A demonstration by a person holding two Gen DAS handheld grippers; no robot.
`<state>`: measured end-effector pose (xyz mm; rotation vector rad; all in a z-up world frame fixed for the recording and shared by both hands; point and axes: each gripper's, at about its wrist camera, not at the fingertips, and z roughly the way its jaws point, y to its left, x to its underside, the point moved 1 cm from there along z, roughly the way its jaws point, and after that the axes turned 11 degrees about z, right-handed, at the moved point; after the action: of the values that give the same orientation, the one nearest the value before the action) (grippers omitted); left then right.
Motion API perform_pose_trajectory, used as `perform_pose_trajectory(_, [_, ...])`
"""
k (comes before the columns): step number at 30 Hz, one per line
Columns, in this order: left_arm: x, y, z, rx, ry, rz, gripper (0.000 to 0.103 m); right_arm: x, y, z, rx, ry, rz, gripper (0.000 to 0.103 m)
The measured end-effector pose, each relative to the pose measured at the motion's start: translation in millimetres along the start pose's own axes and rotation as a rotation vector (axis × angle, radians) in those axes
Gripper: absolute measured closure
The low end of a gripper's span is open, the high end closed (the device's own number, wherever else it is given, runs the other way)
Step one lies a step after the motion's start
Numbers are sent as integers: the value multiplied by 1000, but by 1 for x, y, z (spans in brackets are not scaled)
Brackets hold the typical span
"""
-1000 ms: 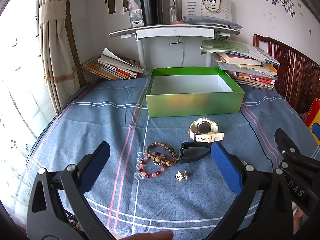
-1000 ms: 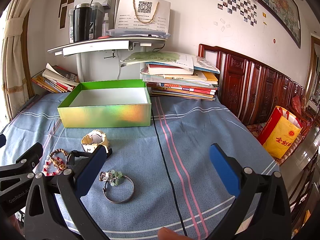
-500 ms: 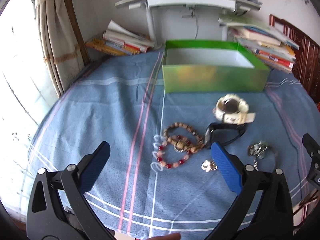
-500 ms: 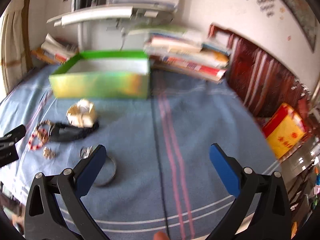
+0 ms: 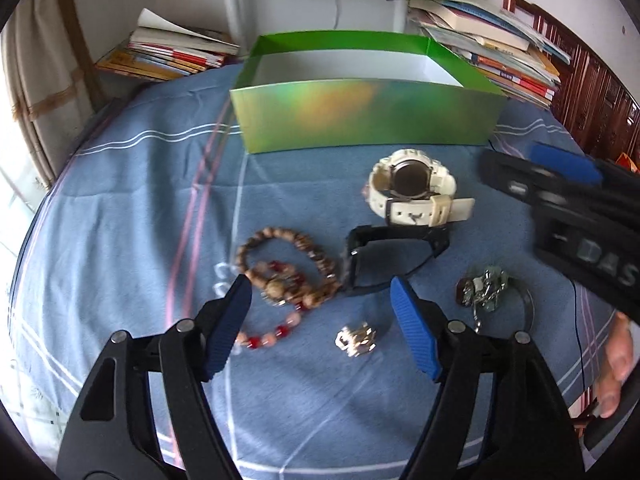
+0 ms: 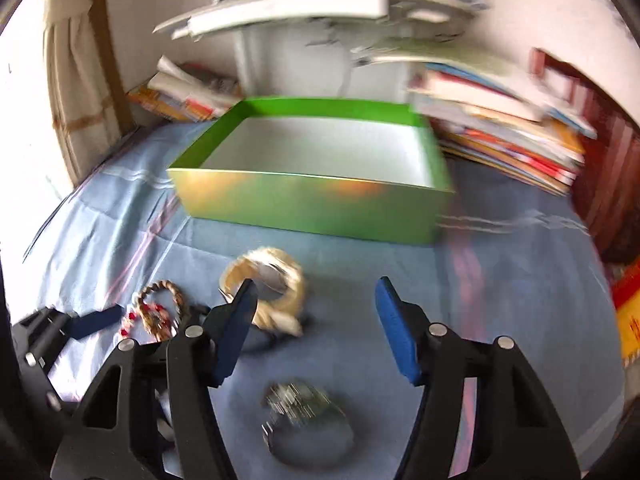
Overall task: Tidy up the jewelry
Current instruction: 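Grasp the white watch with the right tool while the left tool grasps the black watch, then carry both watches into the green box and open both tools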
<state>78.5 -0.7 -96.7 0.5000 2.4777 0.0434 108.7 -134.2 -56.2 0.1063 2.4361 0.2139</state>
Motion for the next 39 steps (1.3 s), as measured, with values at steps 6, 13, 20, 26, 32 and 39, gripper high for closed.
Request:
perform_pose_trajectory(6, [-11, 5, 16, 3, 22, -7, 53, -1, 1, 41, -6, 109, -25, 94])
perform_pose_trajectory(13, [-22, 1, 25, 58, 35, -1, 84, 6, -33, 20, 64, 53, 30, 99])
perform_pose_trajectory(20, [-33, -19, 37, 15, 57, 56, 94, 7, -36, 30, 103, 65, -4, 97])
perform_pose_trajectory(26, [-36, 4, 16, 63, 20, 13, 94, -7, -34, 7, 22, 16, 24, 103])
perform_pose_trajectory(32, [-59, 35, -24, 38, -85, -28, 95, -36, -29, -36, 12, -101, 19, 103])
perform_pose_trajectory(39, [-50, 52, -20, -6, -60, -62, 95, -25, -43, -3, 48, -4, 64, 56])
